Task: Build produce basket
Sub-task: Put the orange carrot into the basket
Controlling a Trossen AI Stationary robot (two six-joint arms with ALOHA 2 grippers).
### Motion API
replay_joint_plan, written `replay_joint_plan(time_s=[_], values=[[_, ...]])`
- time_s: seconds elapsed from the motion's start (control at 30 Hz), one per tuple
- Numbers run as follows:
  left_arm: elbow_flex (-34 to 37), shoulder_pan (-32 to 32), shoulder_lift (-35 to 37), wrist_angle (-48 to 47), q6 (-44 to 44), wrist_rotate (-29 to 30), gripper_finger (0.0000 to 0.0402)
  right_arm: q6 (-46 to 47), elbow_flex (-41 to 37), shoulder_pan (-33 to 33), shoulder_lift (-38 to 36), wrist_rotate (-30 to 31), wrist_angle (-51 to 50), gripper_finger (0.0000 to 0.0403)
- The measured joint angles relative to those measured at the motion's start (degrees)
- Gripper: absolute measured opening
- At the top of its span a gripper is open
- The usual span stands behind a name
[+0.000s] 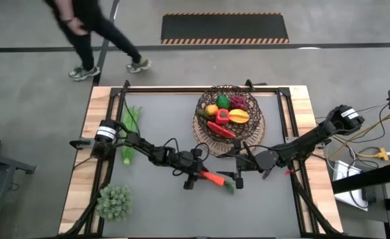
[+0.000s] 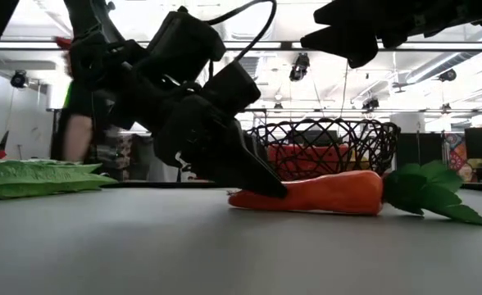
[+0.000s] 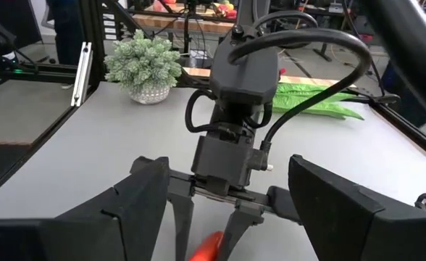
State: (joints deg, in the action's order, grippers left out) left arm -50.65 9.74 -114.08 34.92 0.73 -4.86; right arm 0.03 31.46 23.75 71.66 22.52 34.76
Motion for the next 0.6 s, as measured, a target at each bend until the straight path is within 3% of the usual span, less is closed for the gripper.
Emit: replay_joint_plan(time_s=[0.3, 0.47, 0.6], values=[[0.33, 0.02, 0.26, 0.26, -0.15, 0.06, 0.0034, 0.28, 0.0, 0.0, 0.0, 0.0, 0.01, 0.0263], [1.03, 1.37, 3.1, 0.59, -3.12, 0.62, 0.0028, -1.0, 0.0, 0.55, -2.43, 0.0, -2.0, 0.0263], [2.5, 3.43, 7.98, 0.63, -7.49, 5.02, 0.0027, -3.13, 0.03, 1.5, -8.02, 0.02, -4.89, 0.0263]])
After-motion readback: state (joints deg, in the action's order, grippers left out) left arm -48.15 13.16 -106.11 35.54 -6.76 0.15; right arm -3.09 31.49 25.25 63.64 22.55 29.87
